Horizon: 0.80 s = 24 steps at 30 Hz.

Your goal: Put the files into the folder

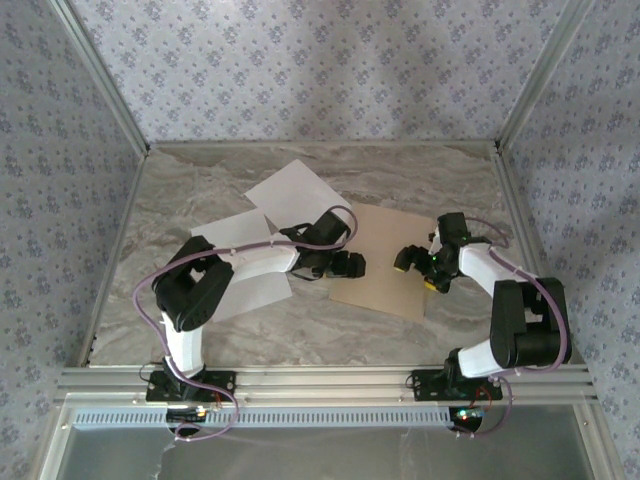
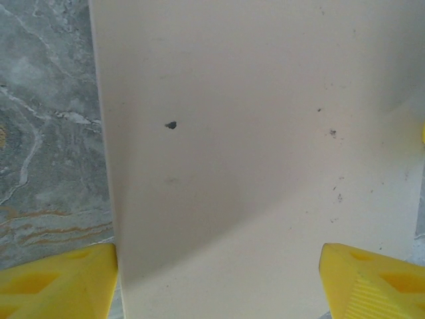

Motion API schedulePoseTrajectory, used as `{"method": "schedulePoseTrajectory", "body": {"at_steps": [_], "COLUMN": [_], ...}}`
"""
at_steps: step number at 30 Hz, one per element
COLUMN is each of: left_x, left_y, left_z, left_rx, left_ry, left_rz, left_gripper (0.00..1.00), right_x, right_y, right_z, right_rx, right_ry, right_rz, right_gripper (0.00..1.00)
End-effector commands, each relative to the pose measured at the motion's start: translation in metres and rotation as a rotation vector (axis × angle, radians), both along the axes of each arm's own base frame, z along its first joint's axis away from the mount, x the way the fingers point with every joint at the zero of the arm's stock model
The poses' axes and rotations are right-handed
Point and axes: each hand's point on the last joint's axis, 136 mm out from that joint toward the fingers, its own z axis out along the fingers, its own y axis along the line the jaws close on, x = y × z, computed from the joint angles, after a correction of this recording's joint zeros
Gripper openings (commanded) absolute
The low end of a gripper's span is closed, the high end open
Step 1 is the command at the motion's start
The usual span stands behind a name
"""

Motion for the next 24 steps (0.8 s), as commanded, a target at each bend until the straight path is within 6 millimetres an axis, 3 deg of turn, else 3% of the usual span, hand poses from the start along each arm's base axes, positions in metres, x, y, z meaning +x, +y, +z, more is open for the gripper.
{"method": "schedulePoseTrajectory", "body": {"at_steps": [1, 24], "left_x": [0.0, -0.005], "left_y": [-0.018, -0.023], "left_z": [0.009, 0.022], "left_rx": [-0.06, -0.167], "left_ry": [0.007, 0.035], "left_rz": [-0.029, -0.032], "left_gripper": [0.79, 0.79], "right_x": [-0.001, 0.006], "right_y": [0.02, 0.03], "right_z": [0.015, 0.089], "right_rx": [0.113, 0.371], "right_ry": [-0.045, -0.269], "right_rz": [0.051, 0.019], "right_gripper": [0.92, 0.88]}}
